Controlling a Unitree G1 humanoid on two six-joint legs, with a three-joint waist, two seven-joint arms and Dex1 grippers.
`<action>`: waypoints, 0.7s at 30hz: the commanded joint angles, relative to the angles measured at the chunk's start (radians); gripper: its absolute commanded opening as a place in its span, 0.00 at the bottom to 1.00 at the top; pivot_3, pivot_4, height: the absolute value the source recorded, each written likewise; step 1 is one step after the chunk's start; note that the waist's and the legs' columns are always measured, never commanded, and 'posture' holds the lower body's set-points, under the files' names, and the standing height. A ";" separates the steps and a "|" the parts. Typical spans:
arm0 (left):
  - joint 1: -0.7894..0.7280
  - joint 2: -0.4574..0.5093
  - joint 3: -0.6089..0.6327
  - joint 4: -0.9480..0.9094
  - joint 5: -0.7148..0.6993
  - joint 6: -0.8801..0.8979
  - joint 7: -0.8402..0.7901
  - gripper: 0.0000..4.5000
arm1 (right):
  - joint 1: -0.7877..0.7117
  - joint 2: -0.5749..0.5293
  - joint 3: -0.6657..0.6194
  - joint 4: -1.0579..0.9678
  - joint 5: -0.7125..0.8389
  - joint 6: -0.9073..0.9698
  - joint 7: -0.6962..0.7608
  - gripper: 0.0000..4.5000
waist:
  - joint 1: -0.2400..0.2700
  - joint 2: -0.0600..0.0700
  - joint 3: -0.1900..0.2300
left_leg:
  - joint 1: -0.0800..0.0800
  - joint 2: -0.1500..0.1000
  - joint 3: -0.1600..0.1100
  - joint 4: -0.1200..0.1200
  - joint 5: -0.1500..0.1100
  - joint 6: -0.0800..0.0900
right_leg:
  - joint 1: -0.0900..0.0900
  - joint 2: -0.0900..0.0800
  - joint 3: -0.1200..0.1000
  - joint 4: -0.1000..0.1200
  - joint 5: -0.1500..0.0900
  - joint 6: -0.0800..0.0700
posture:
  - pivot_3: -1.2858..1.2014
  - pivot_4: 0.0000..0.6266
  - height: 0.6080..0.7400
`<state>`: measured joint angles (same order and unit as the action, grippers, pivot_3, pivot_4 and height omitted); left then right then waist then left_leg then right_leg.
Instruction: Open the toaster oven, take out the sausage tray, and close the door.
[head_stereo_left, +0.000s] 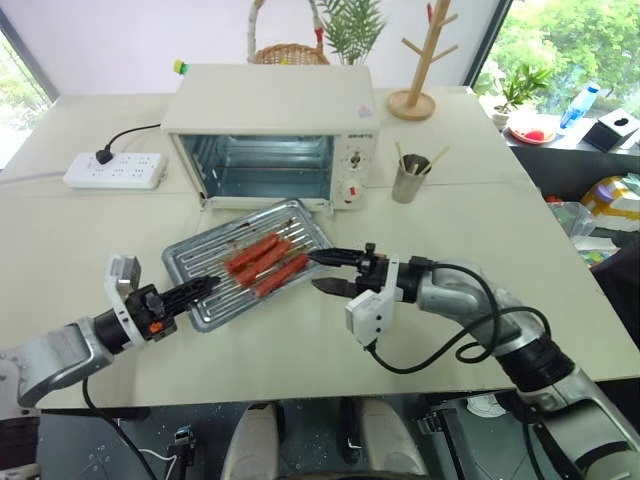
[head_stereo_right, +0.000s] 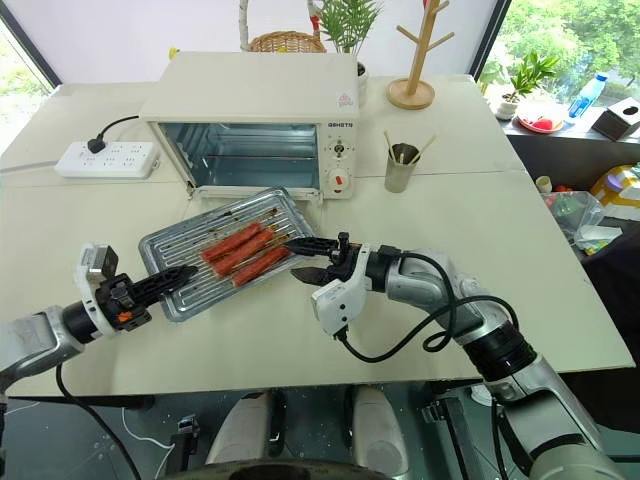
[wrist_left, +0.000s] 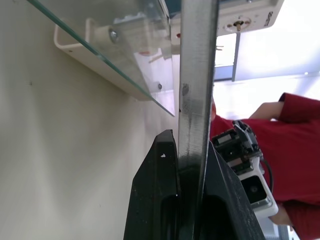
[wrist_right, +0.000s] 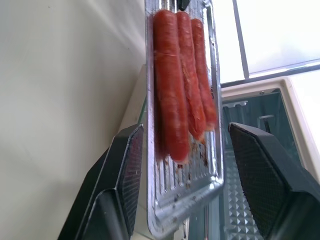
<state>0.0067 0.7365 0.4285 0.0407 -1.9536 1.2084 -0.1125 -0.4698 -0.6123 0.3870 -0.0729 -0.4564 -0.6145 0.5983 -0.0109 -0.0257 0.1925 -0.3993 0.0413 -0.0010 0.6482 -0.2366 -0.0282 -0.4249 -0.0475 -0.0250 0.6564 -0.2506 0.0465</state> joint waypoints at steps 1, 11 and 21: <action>0.016 -0.005 0.063 -0.016 -0.019 -0.003 -0.020 0.00 | 0.024 -0.034 -0.046 -0.057 0.035 -0.004 0.007 0.54 | 0.000 0.000 0.000 | 0.000 0.000 0.000 0.000 0.000 0.000 | 0.000 0.000 0.000 0.000 0.000 0.000 | 0.52 0.24 1.00; 0.117 -0.063 0.250 -0.062 -0.019 -0.034 -0.019 0.00 | 0.111 -0.127 -0.100 -0.004 0.035 -0.045 -0.015 0.54 | -0.003 0.000 0.000 | 0.000 0.000 0.001 0.000 0.000 0.000 | 0.000 0.000 0.000 -0.001 0.000 0.000 | 0.52 0.24 1.00; 0.271 -0.127 0.539 -0.144 -0.019 -0.101 -0.030 0.00 | 0.145 -0.086 -0.162 0.092 0.102 0.100 -0.024 0.54 | 0.001 -0.001 -0.001 | 0.000 0.001 0.001 -0.001 0.000 0.000 | 0.000 0.000 0.000 -0.003 -0.002 -0.004 | 0.52 0.24 1.00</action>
<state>0.2661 0.6104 0.8993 -0.0572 -1.9525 1.1200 -0.1180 -0.3222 -0.7038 0.2546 0.0231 -0.3781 -0.5245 0.5904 -0.0100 -0.0266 0.1920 -0.3992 0.0421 0.0002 0.6477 -0.2368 -0.0283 -0.4243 -0.0473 -0.0249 0.6529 -0.2527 0.0425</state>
